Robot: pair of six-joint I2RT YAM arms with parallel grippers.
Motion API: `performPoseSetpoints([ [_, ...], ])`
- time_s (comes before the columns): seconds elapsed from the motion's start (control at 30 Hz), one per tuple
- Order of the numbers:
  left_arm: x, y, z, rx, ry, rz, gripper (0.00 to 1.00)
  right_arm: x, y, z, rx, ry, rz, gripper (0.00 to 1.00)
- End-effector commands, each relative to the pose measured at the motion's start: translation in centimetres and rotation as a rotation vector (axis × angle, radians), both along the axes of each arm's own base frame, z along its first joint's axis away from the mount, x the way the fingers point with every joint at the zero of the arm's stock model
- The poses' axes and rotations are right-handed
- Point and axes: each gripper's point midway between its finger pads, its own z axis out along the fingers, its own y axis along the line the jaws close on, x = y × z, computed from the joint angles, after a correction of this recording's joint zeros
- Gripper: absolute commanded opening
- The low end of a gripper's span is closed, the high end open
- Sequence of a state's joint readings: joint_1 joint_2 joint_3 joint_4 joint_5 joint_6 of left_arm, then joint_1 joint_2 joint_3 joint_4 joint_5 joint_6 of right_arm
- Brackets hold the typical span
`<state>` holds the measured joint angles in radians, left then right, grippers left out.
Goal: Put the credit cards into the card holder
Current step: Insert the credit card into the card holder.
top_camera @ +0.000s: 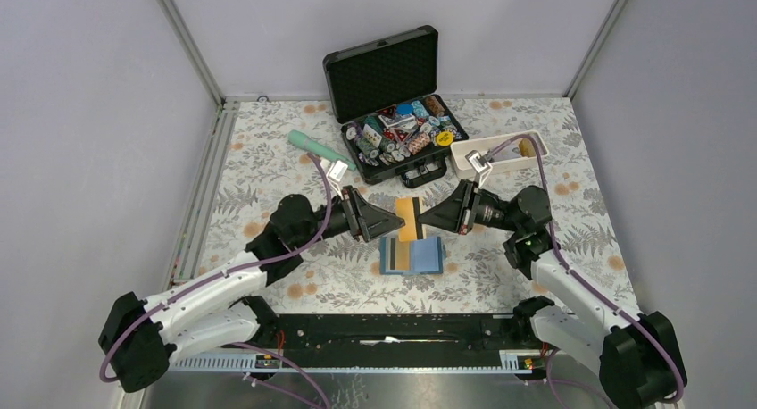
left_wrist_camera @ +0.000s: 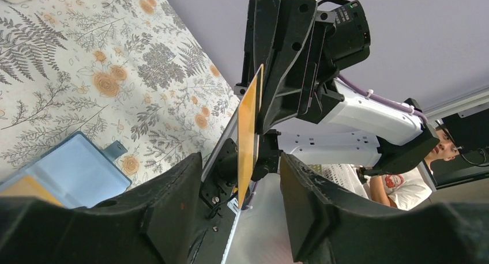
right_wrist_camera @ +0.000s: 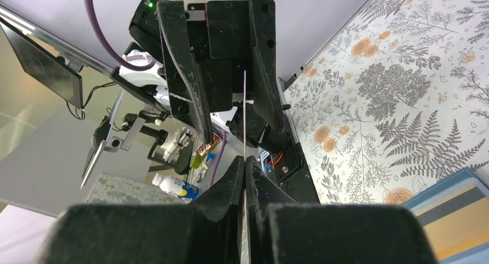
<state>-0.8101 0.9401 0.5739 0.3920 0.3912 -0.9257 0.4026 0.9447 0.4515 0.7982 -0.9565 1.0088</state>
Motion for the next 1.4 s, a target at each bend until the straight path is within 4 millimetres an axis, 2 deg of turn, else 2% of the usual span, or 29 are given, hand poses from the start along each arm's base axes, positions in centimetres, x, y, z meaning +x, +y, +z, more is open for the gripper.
performPoseSetpoints([
  [0.0, -0.4, -0.6, 3.2, -0.076, -0.068, -0.045, 0.53, -0.7, 0.4, 2.0, 0.037, -0.081, 0.05, 0.0],
  [0.07, -0.4, -0.9, 2.9, -0.067, -0.058, -0.053, 0.51, -0.6, 0.6, 2.0, 0.038, -0.08, 0.055, 0.0],
  [0.13, -0.4, -1.1, 2.9, -0.07, -0.054, -0.066, 0.43, -0.5, 0.7, 1.9, 0.04, -0.08, 0.054, 0.0],
  [0.33, -0.1, -0.7, 2.4, -0.033, -0.057, -0.037, 0.0, 0.7, 0.9, 0.4, 0.013, -0.025, 0.015, 0.0],
  [0.37, 0.1, -0.5, 1.8, -0.006, -0.045, -0.019, 0.0, 1.1, 0.9, -0.3, -0.008, -0.002, -0.008, 0.03],
  [0.47, 0.7, 0.4, 0.0, 0.078, -0.031, 0.04, 0.0, 3.1, 0.5, -3.1, -0.125, 0.021, -0.122, 0.32],
  [0.53, 1.2, 1.1, -1.4, 0.136, -0.012, 0.085, 0.0, 4.4, -0.4, -5.3, -0.226, 0.032, -0.227, 0.51],
  [0.67, 2.7, 2.5, -4.7, 0.262, 0.06, 0.186, 0.0, 6.1, -3.3, -9.3, -0.456, 0.036, -0.404, 0.66],
  [0.77, 3.3, 2.7, -6.4, 0.32, 0.103, 0.205, 0.0, 6.9, -6.4, -13.4, -0.687, 0.116, -0.514, 0.66],
  [0.87, 3.5, 2.3, -7.9, 0.368, 0.145, 0.197, 0.0, 6.9, -8.2, -15.9, -0.822, 0.188, -0.556, 0.66],
  [1.1, 3.8, 0.8, -10.5, 0.422, 0.226, 0.147, 0.0, 5.6, -8.4, -20.2, -0.951, 0.279, -0.551, 0.66],
  [1.23, 3.7, 0.2, -12.0, 0.442, 0.275, 0.13, 0.0, 5.2, -7.8, -21.5, -0.998, 0.286, -0.527, 0.66],
  [1.37, 3.6, -0.1, -13.0, 0.458, 0.305, 0.126, 0.0, 5.2, -7.6, -22.2, -1.047, 0.289, -0.527, 0.62],
])
